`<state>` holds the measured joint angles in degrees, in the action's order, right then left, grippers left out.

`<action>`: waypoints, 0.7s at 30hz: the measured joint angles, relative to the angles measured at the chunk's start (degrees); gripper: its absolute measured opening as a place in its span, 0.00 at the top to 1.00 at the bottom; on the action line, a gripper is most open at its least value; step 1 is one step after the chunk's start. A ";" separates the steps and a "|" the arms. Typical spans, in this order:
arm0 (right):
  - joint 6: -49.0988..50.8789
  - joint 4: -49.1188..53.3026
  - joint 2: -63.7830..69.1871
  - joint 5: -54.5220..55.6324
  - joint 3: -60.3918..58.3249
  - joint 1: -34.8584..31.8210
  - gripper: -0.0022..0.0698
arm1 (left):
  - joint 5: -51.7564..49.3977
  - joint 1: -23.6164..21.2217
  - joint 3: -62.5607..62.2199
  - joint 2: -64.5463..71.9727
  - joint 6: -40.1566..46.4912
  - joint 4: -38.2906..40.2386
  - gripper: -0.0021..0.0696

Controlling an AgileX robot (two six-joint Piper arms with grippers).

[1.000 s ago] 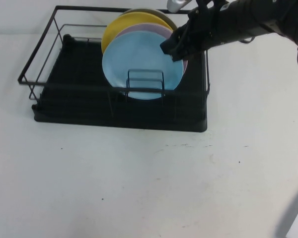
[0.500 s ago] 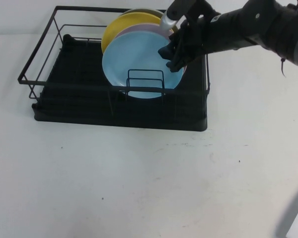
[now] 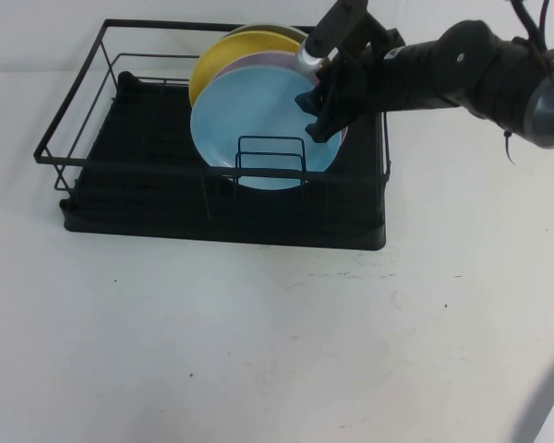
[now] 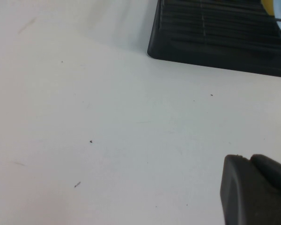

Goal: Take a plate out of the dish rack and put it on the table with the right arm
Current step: Grasp the plate from the shelf

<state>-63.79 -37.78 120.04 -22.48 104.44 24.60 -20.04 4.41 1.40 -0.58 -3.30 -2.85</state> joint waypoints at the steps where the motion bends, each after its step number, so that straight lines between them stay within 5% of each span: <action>1: 0.00 -0.13 0.47 0.37 0.00 0.00 0.52 | 0.00 0.00 0.00 0.00 0.00 0.00 0.98; 15: 0.00 -0.97 4.13 4.51 0.00 0.17 0.54 | 0.00 0.00 0.00 0.00 0.00 0.00 0.98; 21: 0.00 -1.47 4.25 4.35 0.00 0.26 0.72 | 0.00 0.00 0.00 0.00 0.00 0.00 0.98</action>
<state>-63.79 -39.25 124.29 -18.13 104.44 24.86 -20.04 4.41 1.40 -0.58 -3.30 -2.85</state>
